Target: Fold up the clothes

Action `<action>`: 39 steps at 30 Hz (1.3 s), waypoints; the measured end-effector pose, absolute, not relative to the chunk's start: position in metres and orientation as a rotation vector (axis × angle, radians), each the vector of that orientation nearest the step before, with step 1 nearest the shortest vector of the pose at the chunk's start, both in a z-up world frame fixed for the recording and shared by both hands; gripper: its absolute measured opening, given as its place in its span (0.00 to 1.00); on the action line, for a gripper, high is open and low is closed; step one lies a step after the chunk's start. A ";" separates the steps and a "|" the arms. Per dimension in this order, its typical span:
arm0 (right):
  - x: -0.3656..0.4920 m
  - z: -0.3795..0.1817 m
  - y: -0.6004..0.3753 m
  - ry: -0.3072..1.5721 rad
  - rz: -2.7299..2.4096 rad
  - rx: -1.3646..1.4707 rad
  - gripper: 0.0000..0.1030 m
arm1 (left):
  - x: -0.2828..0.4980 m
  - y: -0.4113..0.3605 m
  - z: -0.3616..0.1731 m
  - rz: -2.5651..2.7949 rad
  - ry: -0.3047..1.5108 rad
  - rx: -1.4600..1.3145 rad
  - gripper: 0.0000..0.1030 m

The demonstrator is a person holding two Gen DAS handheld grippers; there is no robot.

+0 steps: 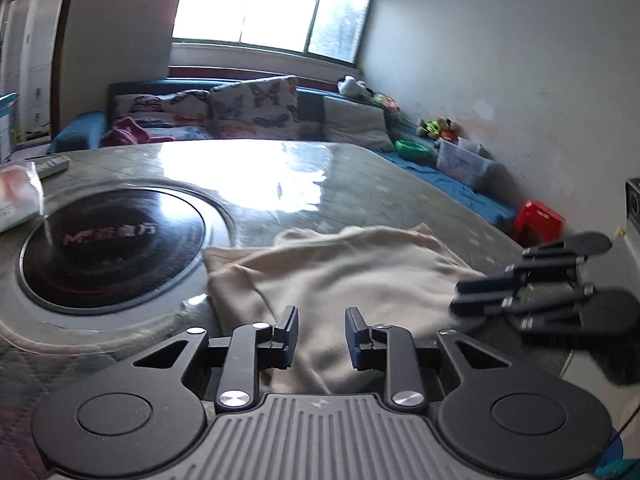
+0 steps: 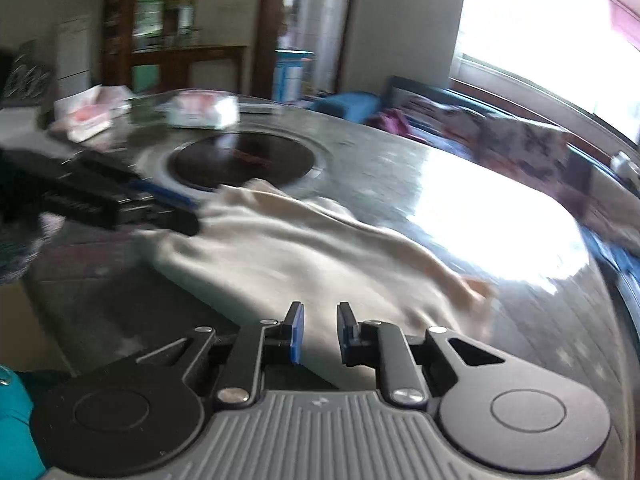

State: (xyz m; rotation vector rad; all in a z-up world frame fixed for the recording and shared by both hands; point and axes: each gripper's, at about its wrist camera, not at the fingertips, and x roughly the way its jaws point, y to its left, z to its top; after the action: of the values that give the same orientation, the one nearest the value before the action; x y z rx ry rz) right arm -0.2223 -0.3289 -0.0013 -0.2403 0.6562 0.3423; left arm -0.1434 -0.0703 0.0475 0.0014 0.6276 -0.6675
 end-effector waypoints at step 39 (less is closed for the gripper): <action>-0.214 -0.008 -0.194 0.600 0.768 -0.646 0.32 | -0.109 -0.005 0.064 -0.401 0.681 -0.167 0.59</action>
State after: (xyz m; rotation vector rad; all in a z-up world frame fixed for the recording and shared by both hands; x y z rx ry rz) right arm -0.2138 -0.1940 -0.0084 -0.6458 0.5998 0.7680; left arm -0.1092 -0.0052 0.0644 -0.1668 0.6810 -0.4006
